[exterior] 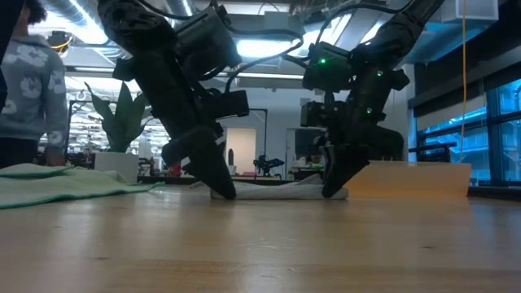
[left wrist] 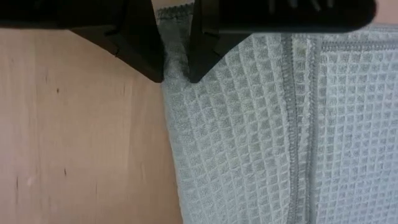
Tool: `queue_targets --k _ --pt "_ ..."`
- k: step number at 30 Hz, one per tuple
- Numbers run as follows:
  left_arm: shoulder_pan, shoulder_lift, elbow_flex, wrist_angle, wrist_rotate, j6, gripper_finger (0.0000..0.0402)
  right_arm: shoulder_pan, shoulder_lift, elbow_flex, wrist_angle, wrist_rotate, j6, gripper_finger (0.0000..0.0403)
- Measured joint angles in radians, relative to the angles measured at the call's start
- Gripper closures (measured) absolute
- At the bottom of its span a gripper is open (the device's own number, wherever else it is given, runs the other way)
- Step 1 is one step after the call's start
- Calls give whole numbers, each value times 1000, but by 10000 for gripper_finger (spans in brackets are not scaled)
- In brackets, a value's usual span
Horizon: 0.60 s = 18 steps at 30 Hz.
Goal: Roll microfiber towels into tight, uniform cylinder then place into a basket
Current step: Roll the gray microfiber towel
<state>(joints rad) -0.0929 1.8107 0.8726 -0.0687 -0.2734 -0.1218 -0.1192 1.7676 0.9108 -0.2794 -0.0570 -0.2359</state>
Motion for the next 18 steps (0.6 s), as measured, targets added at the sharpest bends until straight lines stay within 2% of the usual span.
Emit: queue_targets --k 5,9,15,18 --pt "0 -1 1 -25 -1 -7 394 0 0 0 -1 -20 45 390" --pt "6 -18 7 -49 63 -7 399 0 -2 0 -9 -110 100 390" --pt "45 -39 79 -177 211 -9 401 -2 -13 53 -137 -161 130 391" --pt "75 -39 120 -259 263 -8 401 -11 -13 92 -184 -222 146 391"
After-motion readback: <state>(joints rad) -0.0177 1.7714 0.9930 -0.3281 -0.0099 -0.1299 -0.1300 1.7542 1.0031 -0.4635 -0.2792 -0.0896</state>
